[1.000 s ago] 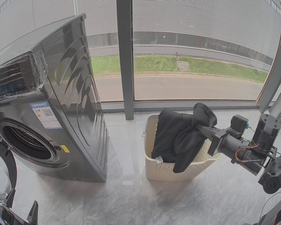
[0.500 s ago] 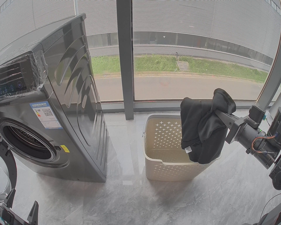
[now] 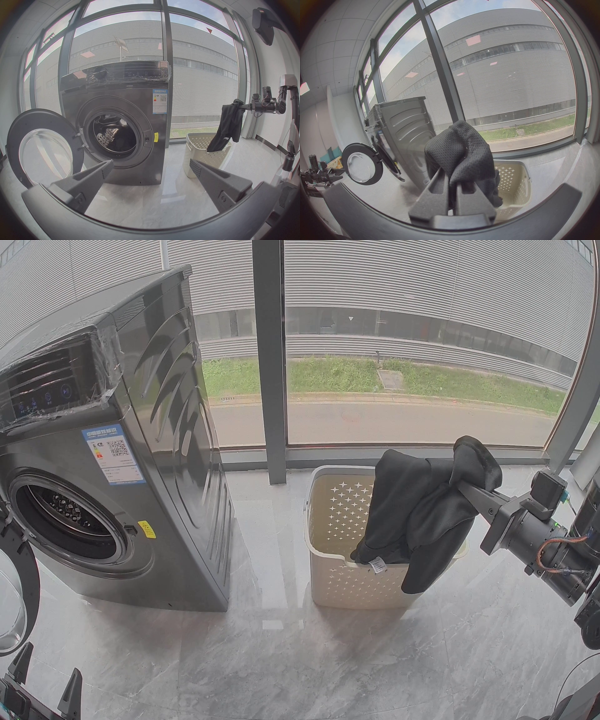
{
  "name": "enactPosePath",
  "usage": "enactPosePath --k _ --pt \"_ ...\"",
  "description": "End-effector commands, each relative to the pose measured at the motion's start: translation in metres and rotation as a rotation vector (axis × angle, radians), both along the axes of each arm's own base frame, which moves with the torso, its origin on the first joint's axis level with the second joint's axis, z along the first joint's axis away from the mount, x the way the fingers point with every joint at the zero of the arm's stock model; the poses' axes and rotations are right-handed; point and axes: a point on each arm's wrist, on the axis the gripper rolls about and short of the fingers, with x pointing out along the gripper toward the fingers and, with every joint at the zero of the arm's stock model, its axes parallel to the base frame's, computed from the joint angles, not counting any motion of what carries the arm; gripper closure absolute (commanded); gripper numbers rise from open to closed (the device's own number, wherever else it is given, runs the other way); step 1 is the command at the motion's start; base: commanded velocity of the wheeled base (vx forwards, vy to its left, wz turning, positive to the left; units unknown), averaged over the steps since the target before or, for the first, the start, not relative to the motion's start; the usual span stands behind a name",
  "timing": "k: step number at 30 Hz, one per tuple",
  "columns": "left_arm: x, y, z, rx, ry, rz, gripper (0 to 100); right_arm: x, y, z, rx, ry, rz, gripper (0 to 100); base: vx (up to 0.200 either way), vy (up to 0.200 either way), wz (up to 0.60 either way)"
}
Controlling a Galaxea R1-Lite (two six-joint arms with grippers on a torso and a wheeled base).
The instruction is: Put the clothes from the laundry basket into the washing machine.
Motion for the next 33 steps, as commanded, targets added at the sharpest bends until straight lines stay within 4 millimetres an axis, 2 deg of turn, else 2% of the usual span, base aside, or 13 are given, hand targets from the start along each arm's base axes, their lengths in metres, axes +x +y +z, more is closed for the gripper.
enactPosePath --k 1,7,33 --pt "0.0 0.0 -0.0048 0.001 -0.001 0.003 0 -0.0006 0.0019 0.0 0.002 0.001 0.01 100 -0.2 0.0 0.0" --pt "0.0 0.0 -0.0048 0.001 -0.001 0.003 0 -0.0008 0.0018 0.0016 0.005 -0.006 0.011 100 0.0 0.0 0.0" --pt "-0.0002 0.0 -0.0045 -0.004 -0.001 -0.001 0 -0.0045 0.0069 0.0014 0.006 -0.006 0.042 100 0.0 0.2 0.0"
